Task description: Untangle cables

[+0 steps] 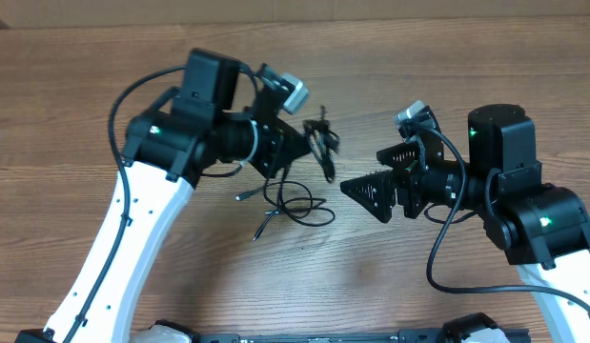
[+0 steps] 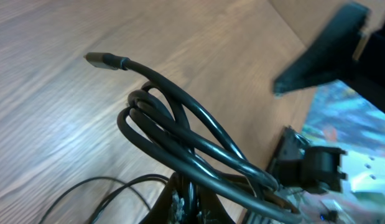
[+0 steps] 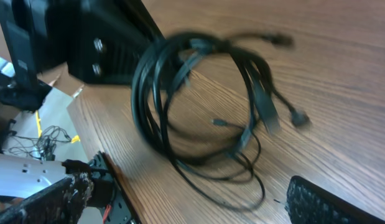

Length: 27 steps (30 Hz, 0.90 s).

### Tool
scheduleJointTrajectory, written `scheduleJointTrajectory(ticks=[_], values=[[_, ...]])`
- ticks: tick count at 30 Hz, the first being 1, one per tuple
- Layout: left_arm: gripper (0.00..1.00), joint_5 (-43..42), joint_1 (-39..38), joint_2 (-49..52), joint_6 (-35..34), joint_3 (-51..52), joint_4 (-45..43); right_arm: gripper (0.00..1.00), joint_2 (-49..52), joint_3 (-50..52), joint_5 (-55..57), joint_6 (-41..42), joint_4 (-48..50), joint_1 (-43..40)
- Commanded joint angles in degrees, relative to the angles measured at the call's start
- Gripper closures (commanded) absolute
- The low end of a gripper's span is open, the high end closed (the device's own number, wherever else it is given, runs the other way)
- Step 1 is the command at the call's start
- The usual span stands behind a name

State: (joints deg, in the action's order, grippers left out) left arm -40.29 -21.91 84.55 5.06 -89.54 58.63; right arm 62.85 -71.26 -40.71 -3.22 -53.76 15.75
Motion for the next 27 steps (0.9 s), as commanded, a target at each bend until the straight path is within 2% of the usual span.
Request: scheduleJointTrajectory(ticks=[1, 5, 10, 12, 18, 21, 24, 25, 27], values=[[0.96, -3.0, -3.0, -0.2, 0.5, -0.9, -1.0, 0.0, 0.4, -1.1, -3.1, -0.4, 1.2, 0.0], [0.96, -3.0, -6.1, -0.2, -0.4, -0.9, -3.0, 0.0, 2.3, -1.1, -9.4, -4.6, 0.7, 0.0], [0.96, -1.9, -7.0, -0.2, -1.0, -0.9, -3.8, 0.1, 3.5, -1.1, -10.8, -5.0, -0.7, 0.0], [0.96, -1.0, -7.0, -0.2, -1.4, -0.9, -3.8, 0.15, 3.5, -1.1, -11.4, -5.3, -1.1, 0.0], [0.96, -3.4, -7.1, -0.2, -4.4, -0.9, -5.2, 0.44, 3.5, -1.1, -12.1, -5.9, -1.3, 0.8], [0.96, -5.9, -7.1, -0.2, -4.4, -0.9, -5.6, 0.46, 3.5, -1.1, -12.1, -5.9, -0.8, 2.6], [0.96, -5.9, -7.1, -0.2, -4.5, -0.9, -5.3, 0.65, 3.5, -1.1, -12.1, -5.9, -0.5, 3.9], [0.96, -5.8, -7.1, -0.2, -4.4, -0.9, -5.1, 0.96, 3.5, -1.1, -12.1, -5.9, -0.5, 4.2], [0.96, -4.7, -7.0, -0.2, -4.4, -0.9, -4.7, 0.96, 3.5, -1.1, -12.0, -5.5, -0.5, 4.1]])
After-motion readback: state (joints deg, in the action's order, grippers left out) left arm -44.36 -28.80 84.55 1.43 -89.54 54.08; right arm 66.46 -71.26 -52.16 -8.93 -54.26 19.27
